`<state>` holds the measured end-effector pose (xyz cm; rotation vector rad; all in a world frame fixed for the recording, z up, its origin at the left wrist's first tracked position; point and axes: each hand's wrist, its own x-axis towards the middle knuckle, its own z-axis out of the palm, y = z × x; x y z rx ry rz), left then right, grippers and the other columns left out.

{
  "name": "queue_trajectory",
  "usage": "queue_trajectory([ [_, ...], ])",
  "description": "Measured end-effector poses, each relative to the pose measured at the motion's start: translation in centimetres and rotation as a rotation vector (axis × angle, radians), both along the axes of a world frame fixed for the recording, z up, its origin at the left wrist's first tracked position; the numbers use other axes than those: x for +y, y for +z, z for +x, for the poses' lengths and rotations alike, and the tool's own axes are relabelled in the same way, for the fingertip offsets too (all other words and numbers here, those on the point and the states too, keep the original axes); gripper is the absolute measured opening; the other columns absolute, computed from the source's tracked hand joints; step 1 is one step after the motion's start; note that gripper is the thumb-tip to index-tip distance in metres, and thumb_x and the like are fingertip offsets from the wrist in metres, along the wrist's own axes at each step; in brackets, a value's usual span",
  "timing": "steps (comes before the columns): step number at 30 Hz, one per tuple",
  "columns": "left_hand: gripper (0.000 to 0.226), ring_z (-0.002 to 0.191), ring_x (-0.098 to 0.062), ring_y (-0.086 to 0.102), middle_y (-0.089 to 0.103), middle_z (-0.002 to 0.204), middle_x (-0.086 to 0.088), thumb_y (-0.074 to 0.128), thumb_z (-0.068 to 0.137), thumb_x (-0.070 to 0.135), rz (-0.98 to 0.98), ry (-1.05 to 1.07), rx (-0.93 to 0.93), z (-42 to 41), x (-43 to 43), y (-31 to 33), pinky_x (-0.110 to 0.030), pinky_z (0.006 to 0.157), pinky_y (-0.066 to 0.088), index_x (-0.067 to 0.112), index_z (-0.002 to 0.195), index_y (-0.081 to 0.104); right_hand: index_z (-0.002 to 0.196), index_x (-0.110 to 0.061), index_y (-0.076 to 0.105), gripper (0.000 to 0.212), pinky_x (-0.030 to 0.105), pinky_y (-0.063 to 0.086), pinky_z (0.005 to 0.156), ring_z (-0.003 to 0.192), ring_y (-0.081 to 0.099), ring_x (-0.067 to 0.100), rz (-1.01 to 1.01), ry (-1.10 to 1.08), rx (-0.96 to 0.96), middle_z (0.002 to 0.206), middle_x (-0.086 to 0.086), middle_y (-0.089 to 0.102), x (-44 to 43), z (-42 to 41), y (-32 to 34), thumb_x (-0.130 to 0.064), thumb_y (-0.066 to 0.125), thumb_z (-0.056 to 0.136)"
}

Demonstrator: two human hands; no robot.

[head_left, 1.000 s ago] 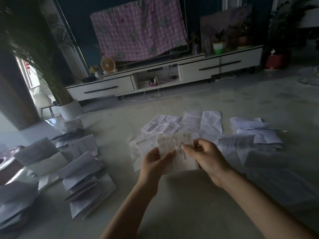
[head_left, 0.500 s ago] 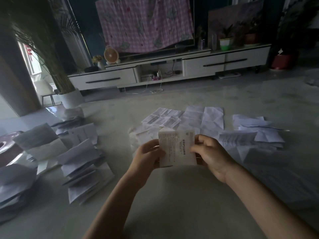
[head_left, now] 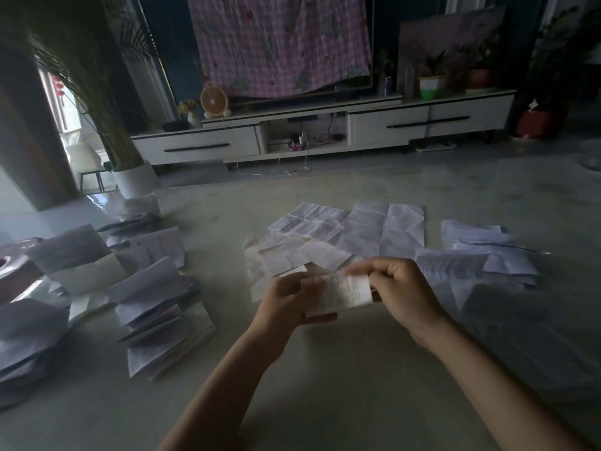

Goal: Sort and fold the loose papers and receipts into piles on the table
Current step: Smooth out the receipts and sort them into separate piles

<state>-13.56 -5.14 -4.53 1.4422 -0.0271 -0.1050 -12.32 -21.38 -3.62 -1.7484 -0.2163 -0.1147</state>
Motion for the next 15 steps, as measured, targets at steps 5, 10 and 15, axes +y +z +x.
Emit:
queue_trajectory([
  [5,0.015,0.075,-0.018,0.064,0.061,0.086,-0.014,0.054,0.089,0.002,0.102,0.019,-0.078,-0.2,-0.3,0.4,-0.033,0.059,0.059,0.007,0.083,0.067,0.089,-0.015,0.069,0.014,0.001,0.041,0.06,0.073,0.059,-0.006,-0.194,0.018,-0.044,0.081,-0.008,0.068,0.0,-0.1,0.8,-0.018,0.055,0.09],
  [10,0.019,0.068,-0.015,0.065,0.063,0.079,-0.009,0.052,0.09,0.0,0.157,0.019,-0.093,-0.6,-0.6,0.4,-0.033,0.059,0.059,0.008,0.082,0.067,0.074,-0.014,0.067,0.008,0.003,0.042,0.06,0.07,0.058,-0.002,-0.41,-0.006,-0.139,0.074,-0.008,0.065,0.7,-0.2,0.0,-0.015,0.065,0.082],
  [15,0.025,0.076,-0.021,0.064,0.062,0.085,-0.012,0.046,0.092,0.002,0.047,0.011,-0.058,-0.4,-0.3,0.9,-0.032,0.058,0.058,0.006,0.081,0.068,0.071,-0.012,0.067,0.009,0.004,0.04,0.052,0.057,0.056,-0.005,-0.369,-0.08,-0.128,0.064,-0.013,0.061,-0.8,-0.5,0.6,-0.011,0.066,0.08],
])
